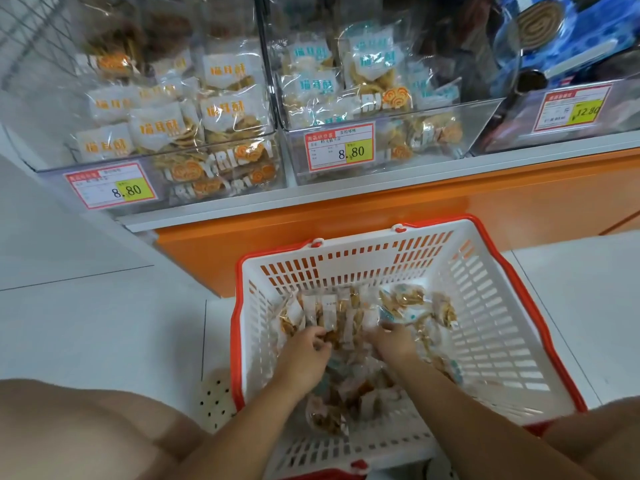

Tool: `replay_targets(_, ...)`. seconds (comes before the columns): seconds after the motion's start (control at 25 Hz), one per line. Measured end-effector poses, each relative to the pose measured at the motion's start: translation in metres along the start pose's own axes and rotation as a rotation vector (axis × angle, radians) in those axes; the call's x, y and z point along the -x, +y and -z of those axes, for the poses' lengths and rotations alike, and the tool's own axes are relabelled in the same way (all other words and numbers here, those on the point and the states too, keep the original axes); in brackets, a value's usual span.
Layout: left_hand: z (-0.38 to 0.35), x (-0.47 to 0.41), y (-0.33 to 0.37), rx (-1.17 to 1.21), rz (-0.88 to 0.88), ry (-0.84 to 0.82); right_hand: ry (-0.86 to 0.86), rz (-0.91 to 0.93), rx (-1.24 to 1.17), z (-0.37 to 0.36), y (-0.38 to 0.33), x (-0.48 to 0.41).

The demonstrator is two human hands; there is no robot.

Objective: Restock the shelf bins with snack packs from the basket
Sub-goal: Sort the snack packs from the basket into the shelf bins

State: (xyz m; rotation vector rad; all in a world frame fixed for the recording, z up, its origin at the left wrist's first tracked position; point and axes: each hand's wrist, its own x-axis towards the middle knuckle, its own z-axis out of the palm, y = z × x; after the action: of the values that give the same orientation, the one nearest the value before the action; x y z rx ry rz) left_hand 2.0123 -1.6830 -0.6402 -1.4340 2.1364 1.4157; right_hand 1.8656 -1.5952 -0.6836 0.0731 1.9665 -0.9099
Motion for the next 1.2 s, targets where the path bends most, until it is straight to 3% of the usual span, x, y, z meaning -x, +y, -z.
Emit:
replay_targets(0.08,-0.002,-0.003,0.005,0.144,0.116,-0.022,0.005,0.152,-0.004,0.006,-0.006,0.013)
replay_targets(0.2,0.004,-0.002,0.022,0.803,0.342,-0.142,-0.031,0.522,0.039,0.017,-0.013,0.040)
replay_targets(0.28,0.008,0.000,0.028,0.997,0.327,-0.211,-0.039,0.748,0.201,0.021,-0.012,0.053)
replay_targets(0.36,0.009,0.002,0.030,1.032,0.245,-0.211,-0.040,0.824,0.290,0.024,-0.006,0.058)
replay_targets(0.52,0.007,0.006,0.033,1.089,0.167,-0.187,-0.036,0.601,-0.099,0.037,-0.012,0.067)
replay_targets(0.64,0.009,0.013,0.037,1.101,0.099,-0.219,-0.183,0.373,-0.364,0.047,-0.022,0.061)
replay_targets(0.92,0.012,0.012,0.033,1.079,0.093,-0.248,-0.188,0.391,-0.408,0.045,-0.024,0.058)
replay_targets(1.08,0.013,0.013,0.036,0.977,0.064,-0.226,-0.137,0.450,-0.305,0.047,-0.029,0.062)
replay_targets(1.2,0.013,0.015,0.040,1.006,0.074,-0.179,-0.189,0.429,-0.417,0.048,-0.034,0.068)
